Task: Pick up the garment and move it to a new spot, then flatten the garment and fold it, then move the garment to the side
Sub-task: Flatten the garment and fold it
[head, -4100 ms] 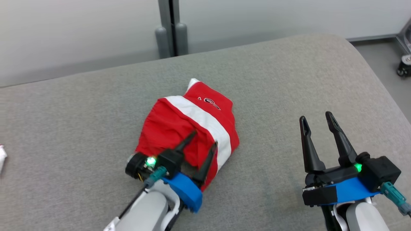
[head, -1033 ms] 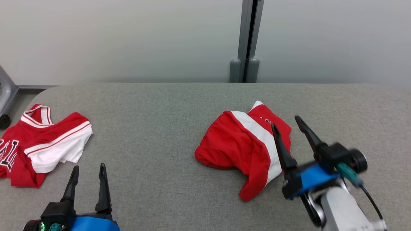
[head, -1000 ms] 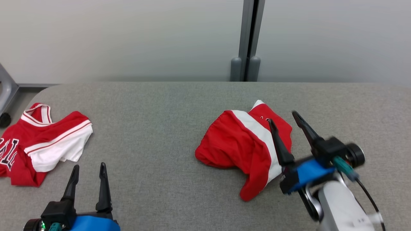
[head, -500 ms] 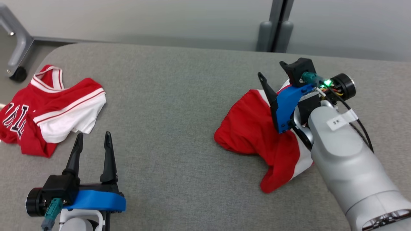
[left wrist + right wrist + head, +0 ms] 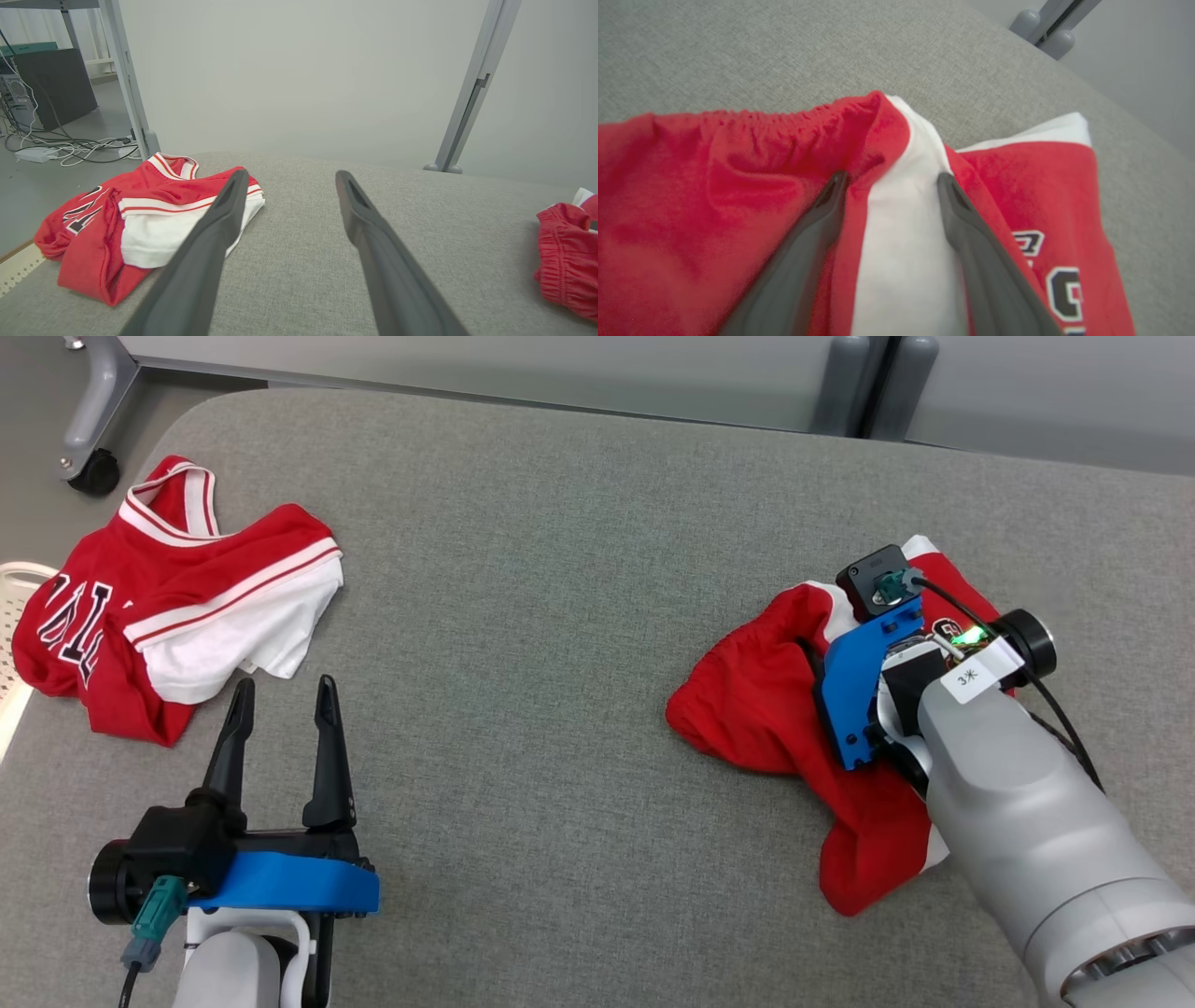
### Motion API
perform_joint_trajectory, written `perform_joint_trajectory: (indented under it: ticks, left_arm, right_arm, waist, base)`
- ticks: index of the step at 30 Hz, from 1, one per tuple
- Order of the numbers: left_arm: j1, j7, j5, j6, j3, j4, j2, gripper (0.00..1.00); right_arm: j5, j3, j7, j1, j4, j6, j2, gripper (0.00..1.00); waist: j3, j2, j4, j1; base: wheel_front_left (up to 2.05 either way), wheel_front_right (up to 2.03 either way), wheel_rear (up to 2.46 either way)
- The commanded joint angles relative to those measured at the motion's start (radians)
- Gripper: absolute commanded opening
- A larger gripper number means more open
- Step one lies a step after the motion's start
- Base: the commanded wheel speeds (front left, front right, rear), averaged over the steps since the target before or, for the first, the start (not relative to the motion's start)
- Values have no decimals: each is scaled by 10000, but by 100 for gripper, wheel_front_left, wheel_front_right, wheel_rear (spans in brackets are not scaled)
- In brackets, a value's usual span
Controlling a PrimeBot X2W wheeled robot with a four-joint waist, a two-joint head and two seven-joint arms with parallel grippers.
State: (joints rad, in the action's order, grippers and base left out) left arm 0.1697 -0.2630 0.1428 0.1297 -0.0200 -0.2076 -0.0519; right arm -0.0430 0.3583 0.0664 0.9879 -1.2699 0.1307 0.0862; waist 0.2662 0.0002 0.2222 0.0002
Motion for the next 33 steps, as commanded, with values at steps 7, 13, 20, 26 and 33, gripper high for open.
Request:
perform_joint_trajectory:
  ticks: [7, 13, 20, 26, 33]
  left_arm:
    - [56, -27, 32, 11, -79, -81, 20, 100]
    - [-181, -27, -135, 11, -282, -17, 18, 100]
    - [-489, -27, -286, 11, -512, 82, 20, 100]
    - [-758, -27, -255, -44, -542, 207, 20, 100]
    - [-833, -27, -202, -67, -567, 186, 21, 100]
  right_arm:
    - [-628, 425, -1097, -97, 168, 1, -57, 0]
    - [-1167, 794, -2637, -357, 548, 1, -265, 0]
    - [-2061, 2472, -3286, -1419, 2406, 1, -377, 0]
    - [-2801, 4312, -3322, -2999, 4359, 1, -337, 0]
    - [-2943, 5632, -3322, -4848, 5427, 1, -342, 0]
  waist:
    - [-192, -2, -93, -2]
    - [-692, -2, -221, -2]
    - [-1170, -2, -292, -2]
    - [-1288, -2, -323, -2]
    - [-1285, -2, -351, -2]
  base:
    - [0, 0, 0]
    - [0, 0, 0]
    - [0, 0, 0]
    - [0, 0, 0]
    - [0, 0, 0]
